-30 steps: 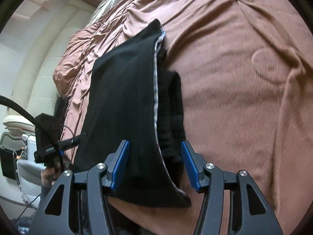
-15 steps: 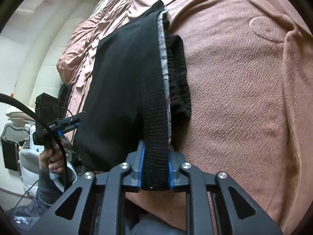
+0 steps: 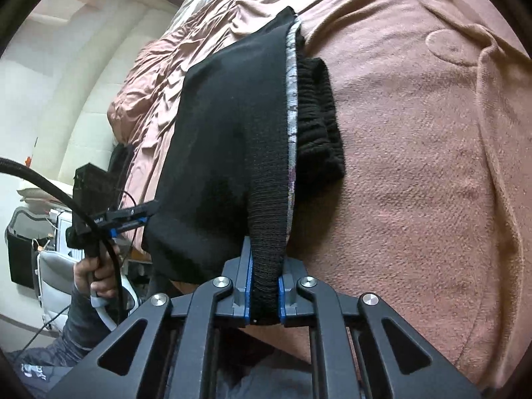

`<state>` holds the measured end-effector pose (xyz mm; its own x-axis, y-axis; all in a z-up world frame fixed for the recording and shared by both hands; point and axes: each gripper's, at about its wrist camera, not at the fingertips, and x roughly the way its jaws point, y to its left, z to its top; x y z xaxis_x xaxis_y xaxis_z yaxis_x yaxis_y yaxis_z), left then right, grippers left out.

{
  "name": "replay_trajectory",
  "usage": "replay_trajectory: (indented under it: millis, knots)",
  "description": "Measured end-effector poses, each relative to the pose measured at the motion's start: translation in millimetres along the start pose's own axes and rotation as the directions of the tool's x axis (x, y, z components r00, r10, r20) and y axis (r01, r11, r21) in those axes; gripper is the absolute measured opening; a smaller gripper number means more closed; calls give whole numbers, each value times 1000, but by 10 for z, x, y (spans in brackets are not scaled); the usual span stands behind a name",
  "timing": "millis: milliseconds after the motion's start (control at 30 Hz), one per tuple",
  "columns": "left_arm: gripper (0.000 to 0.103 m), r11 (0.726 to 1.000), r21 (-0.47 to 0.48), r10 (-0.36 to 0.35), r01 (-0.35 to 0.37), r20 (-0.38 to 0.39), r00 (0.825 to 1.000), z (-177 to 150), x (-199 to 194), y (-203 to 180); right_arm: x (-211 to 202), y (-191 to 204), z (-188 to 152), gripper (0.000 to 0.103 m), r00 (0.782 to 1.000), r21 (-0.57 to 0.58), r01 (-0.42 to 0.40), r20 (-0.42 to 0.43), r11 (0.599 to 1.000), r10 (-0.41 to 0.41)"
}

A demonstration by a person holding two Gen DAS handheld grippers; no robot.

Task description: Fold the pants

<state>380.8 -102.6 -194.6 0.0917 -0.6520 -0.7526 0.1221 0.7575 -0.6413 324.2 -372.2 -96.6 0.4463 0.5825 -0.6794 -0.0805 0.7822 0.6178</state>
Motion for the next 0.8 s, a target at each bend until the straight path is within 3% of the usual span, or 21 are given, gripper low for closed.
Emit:
replay_trajectory:
  millis: [300, 367, 533, 700, 733, 800]
  knots:
    - [52, 1000, 21, -3, 4, -25, 1000, -70, -18, -26, -4, 61, -77, 6, 1000, -4, -8, 1, 1000, 8]
    - [31, 999, 40, 1, 1, -43, 999, -94, 15, -59, 20, 45, -61, 6, 1000, 2, 18, 3, 1000, -18]
    - [31, 999, 47, -9, 12, -67, 998, -119, 5, -46, 75, 105, -40, 8, 997, -5, 80, -2, 997, -80]
    - [41, 999, 34, -15, 16, -46, 999, -59, -63, 12, 58, 270, 11, 36, 988, -35, 153, 5, 988, -153]
    - [46, 999, 32, -17, 18, -35, 999, -42, -67, 13, 23, 294, 16, 47, 986, -36, 164, 18, 986, -163]
    - [50, 999, 23, -26, 27, -14, 1000, 0, -77, 31, -71, 338, 46, 53, 976, -26, 205, 78, 978, -203]
